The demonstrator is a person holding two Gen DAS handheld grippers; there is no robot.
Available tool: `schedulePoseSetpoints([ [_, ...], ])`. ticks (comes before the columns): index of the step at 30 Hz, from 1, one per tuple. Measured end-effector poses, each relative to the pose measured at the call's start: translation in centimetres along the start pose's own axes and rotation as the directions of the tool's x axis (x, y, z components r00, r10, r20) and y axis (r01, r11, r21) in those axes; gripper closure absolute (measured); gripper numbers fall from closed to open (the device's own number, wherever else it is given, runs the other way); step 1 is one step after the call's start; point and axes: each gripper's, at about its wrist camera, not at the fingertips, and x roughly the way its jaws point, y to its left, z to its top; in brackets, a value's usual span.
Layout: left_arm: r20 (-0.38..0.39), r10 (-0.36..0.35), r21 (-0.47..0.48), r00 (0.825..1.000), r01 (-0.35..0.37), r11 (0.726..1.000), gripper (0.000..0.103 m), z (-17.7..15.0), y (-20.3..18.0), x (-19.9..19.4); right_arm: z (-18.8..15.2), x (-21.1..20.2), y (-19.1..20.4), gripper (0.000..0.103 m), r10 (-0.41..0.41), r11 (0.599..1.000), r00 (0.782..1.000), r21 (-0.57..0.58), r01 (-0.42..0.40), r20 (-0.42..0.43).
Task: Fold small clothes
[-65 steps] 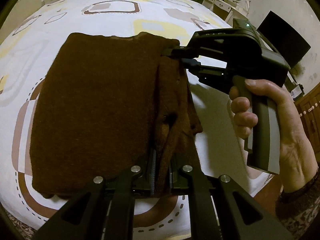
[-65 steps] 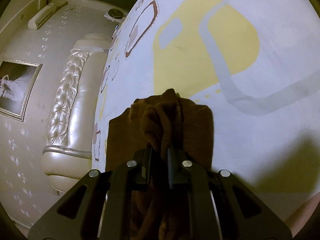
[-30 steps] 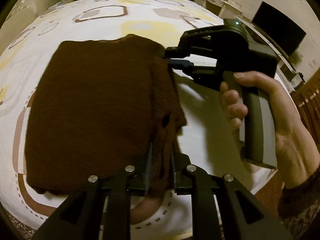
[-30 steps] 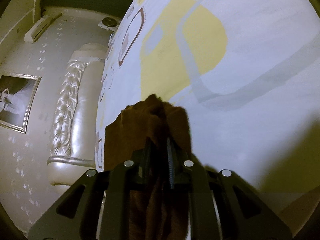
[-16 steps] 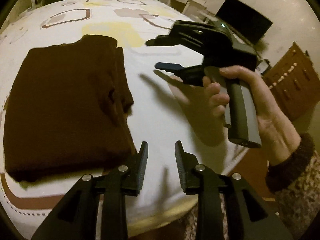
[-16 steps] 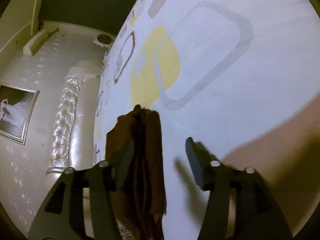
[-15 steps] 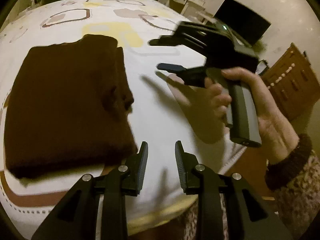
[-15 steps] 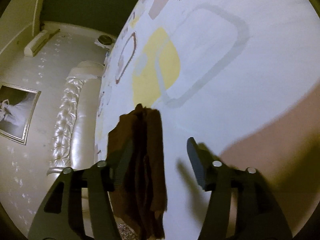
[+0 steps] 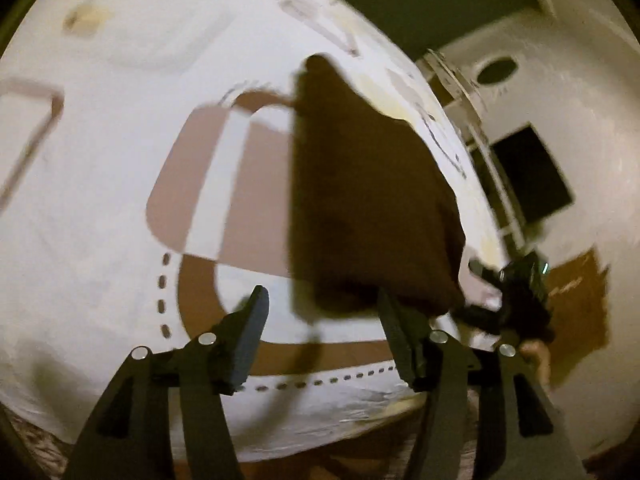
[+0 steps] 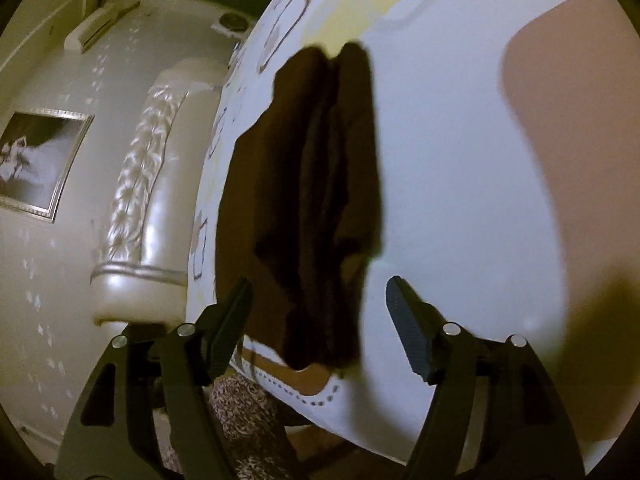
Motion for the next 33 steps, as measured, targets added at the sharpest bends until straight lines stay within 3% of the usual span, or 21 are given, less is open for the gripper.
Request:
schedulePoseSetpoints([
  [3, -0.003, -0.09, -0.103, 0.996, 0.089, 0.991, 0.046, 0.6, 1.2, 0.7, -0.5, 1.1, 0.7, 0.034, 0.019, 1.0, 1.0, -0.003, -0.019, -0.019],
  [7, -0.018, -0.154, -0.118, 0.988, 0.151, 0.981, 0.036, 1.7, 0.0, 2.1, -0.9, 2.1, 1.2, 0.036, 0.029, 0.999, 0.999, -0.015, -0.029, -0.016],
  [8, -0.025, -0.166, -0.127, 0.986, 0.162, 0.979, 0.036, 1.9, -0.3, 2.6, -1.1, 2.3, 1.2, 0.04, 0.025, 1.0, 1.0, -0.013, -0.025, -0.013],
  [10, -0.045, -0.164, -0.138, 0.985, 0.157, 0.978, 0.036, 2.4, -0.9, 3.7, -1.3, 2.5, 0.7, 0.061, 0.021, 1.0, 0.999, 0.006, -0.02, -0.025],
  [11, -0.053, -0.149, -0.135, 0.987, 0.141, 0.981, 0.038, 2.3, -1.0, 4.0, -1.4, 2.6, 0.5, 0.067, 0.02, 1.0, 0.999, 0.015, -0.02, -0.029],
  [13, -0.078, -0.105, -0.124, 0.991, 0.095, 0.988, 0.06, 2.2, -1.4, 4.5, -1.6, 2.9, 0.0, 0.083, 0.004, 1.0, 0.999, 0.027, -0.003, -0.035],
  [14, -0.099, -0.085, -0.124, 0.991, 0.073, 0.99, 0.073, 2.0, -1.3, 4.8, -1.7, 2.9, -0.3, 0.085, 0.01, 0.999, 0.999, 0.033, -0.009, -0.036],
  [15, -0.11, -0.068, -0.127, 0.992, 0.054, 0.99, 0.079, 2.2, -1.1, 5.0, -1.8, 2.9, -0.4, 0.087, 0.011, 0.999, 0.999, 0.033, -0.009, -0.037],
  [22, -0.09, 0.001, -0.048, 0.996, -0.006, 0.999, 0.084, 1.6, -2.3, 4.1, -2.7, 2.7, -0.2, 0.09, 0.002, 1.0, 1.0, -0.003, -0.002, -0.028],
  [29, -0.095, -0.02, -0.039, 0.995, 0.016, 0.999, 0.081, 1.9, -2.1, 4.4, -2.5, 2.9, -0.8, 0.089, 0.018, 1.0, 1.0, 0.006, -0.018, -0.022],
  [31, -0.087, -0.04, -0.007, 0.995, 0.039, 0.999, 0.077, 1.7, -1.9, 3.8, -2.4, 2.7, -1.0, 0.082, 0.033, 0.999, 0.999, 0.018, -0.032, -0.024],
  [33, -0.082, -0.056, 0.012, 0.995, 0.058, 0.998, 0.066, 1.5, -1.7, 3.0, -2.2, 1.9, -1.0, 0.071, 0.048, 0.998, 0.999, 0.034, -0.047, -0.021],
])
